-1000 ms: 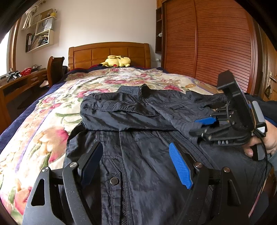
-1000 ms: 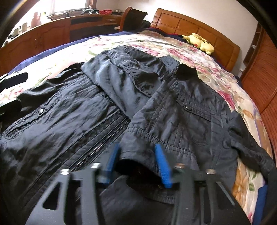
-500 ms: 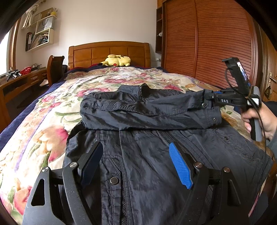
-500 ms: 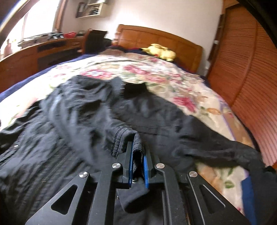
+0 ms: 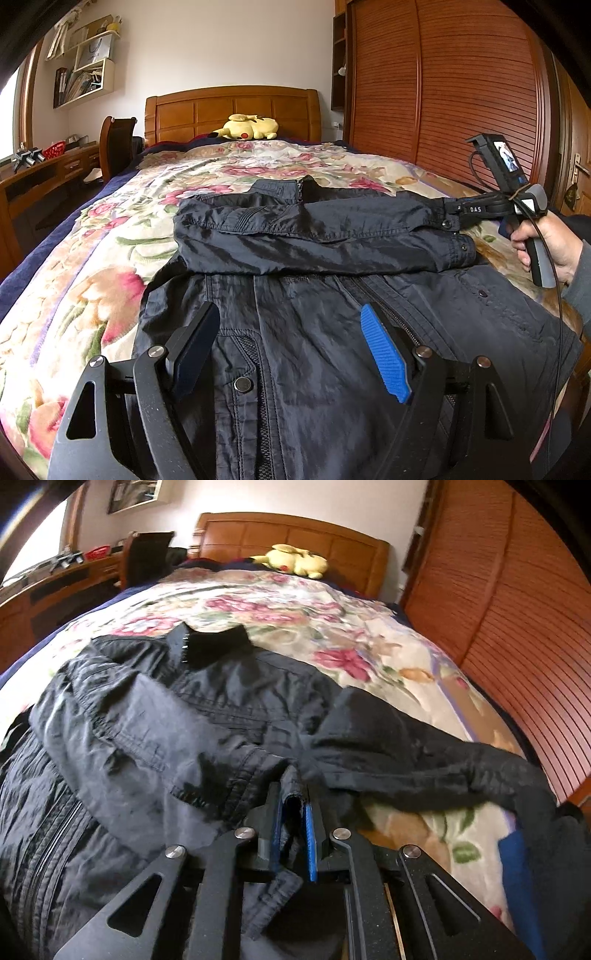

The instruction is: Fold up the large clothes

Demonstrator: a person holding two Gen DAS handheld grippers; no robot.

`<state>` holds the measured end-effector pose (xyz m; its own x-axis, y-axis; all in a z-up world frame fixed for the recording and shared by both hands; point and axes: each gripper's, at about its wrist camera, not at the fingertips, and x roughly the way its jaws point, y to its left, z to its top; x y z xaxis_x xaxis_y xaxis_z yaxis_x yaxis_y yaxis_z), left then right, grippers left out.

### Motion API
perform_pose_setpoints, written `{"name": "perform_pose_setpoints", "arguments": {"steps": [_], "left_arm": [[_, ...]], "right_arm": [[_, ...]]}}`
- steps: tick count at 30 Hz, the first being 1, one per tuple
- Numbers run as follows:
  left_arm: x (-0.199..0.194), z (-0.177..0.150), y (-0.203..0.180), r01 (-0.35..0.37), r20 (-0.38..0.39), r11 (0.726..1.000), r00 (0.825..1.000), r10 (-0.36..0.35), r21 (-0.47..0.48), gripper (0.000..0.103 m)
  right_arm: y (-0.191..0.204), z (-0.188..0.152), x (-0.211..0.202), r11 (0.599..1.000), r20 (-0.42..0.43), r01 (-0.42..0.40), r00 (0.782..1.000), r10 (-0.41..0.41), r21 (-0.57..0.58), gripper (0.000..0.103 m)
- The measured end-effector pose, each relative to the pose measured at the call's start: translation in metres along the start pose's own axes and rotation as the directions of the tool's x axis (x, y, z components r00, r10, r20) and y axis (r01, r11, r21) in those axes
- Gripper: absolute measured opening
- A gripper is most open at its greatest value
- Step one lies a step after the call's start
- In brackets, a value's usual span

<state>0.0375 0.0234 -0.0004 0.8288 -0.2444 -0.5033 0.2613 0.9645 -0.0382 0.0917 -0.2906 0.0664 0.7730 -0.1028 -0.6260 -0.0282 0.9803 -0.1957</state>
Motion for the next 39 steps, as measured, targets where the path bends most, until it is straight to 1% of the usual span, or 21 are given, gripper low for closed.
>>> {"name": "perform_pose_setpoints", "arguments": {"steps": [1,2,3,4,5,7,9,12,14,18,22,25,28,31,33,35,37,39], "left_arm": [[0.000,0.000,0.000,-0.001,0.000,1.000,1.000,0.001,0.000,0.080],[0.000,0.000,0.000,-0.001,0.000,1.000,1.000,0.001,0.001,0.080],[0.000,0.000,0.000,-0.001,0.000,1.000,1.000,0.001,0.001,0.080],[-0.001,0.000,0.000,-0.002,0.001,1.000,1.000,0.002,0.002,0.080],[0.000,0.000,0.002,-0.001,0.001,1.000,1.000,0.001,0.002,0.080],[0.000,0.000,0.003,-0.001,0.001,1.000,1.000,0.001,0.001,0.080],[0.000,-0.001,0.003,-0.001,0.000,1.000,1.000,0.001,0.000,0.080],[0.000,-0.001,0.004,-0.003,-0.001,1.000,1.000,0.003,-0.003,0.080],[-0.001,-0.001,0.005,-0.004,-0.002,1.000,1.000,0.003,-0.004,0.080],[-0.001,-0.001,0.004,-0.002,-0.003,1.000,1.000,0.002,-0.005,0.080],[0.000,-0.001,0.004,-0.003,-0.003,1.000,1.000,0.003,-0.003,0.080],[0.000,-0.001,0.005,-0.004,-0.003,1.000,1.000,0.004,-0.004,0.080],[-0.002,-0.002,0.006,0.001,-0.004,1.000,1.000,-0.001,-0.008,0.080],[-0.001,-0.002,0.006,0.002,-0.007,1.000,1.000,-0.002,-0.008,0.080],[0.001,-0.003,0.006,0.004,-0.013,1.000,1.000,-0.004,-0.007,0.080],[0.002,-0.003,0.005,0.003,-0.018,1.000,1.000,-0.003,-0.002,0.080],[0.003,-0.002,0.003,0.003,-0.021,1.000,1.000,-0.003,0.007,0.080],[0.003,-0.002,0.001,0.004,-0.023,1.000,1.000,-0.004,0.015,0.080]], "right_arm": [[-0.001,0.002,0.000,1.000,-0.001,0.022,1.000,-0.022,0.009,0.022],[-0.001,0.004,-0.003,0.998,0.009,0.066,0.998,-0.066,0.012,0.031],[-0.001,0.005,-0.007,0.994,0.030,0.107,0.994,-0.107,0.009,0.037],[0.000,0.006,-0.010,0.993,0.042,0.115,0.992,-0.116,0.009,0.049],[0.001,0.007,-0.013,0.995,0.047,0.100,0.994,-0.101,0.013,0.059],[0.004,0.007,-0.018,0.998,0.058,0.059,0.996,-0.060,0.010,0.060],[0.013,0.005,-0.024,1.000,0.068,0.017,0.998,-0.016,-0.016,0.060],[0.029,-0.005,-0.024,0.995,0.039,-0.070,0.997,0.073,-0.067,0.060],[0.038,-0.013,-0.021,0.990,0.011,-0.099,0.995,0.101,-0.096,0.060],[0.047,-0.028,-0.003,0.986,-0.057,-0.115,0.992,0.109,-0.123,0.060],[0.041,-0.036,0.019,0.988,-0.114,-0.109,0.989,0.096,-0.111,0.060],[0.033,-0.037,0.029,0.987,-0.129,-0.131,0.985,0.119,-0.094,0.063],[0.027,-0.035,0.026,0.983,-0.138,-0.149,0.981,0.134,-0.106,0.064],[0.014,-0.023,0.015,0.982,-0.106,-0.148,0.985,0.137,-0.114,0.065],[0.000,-0.016,0.002,0.984,-0.068,-0.146,0.988,0.139,-0.101,0.069],[-0.019,-0.010,-0.005,0.990,-0.032,-0.115,0.993,0.112,-0.085,0.074],[-0.039,-0.007,-0.009,0.995,-0.012,-0.090,0.996,0.089,-0.053,0.078],[-0.062,-0.004,-0.009,0.998,-0.001,-0.068,0.998,0.068,-0.011,0.079]]}}
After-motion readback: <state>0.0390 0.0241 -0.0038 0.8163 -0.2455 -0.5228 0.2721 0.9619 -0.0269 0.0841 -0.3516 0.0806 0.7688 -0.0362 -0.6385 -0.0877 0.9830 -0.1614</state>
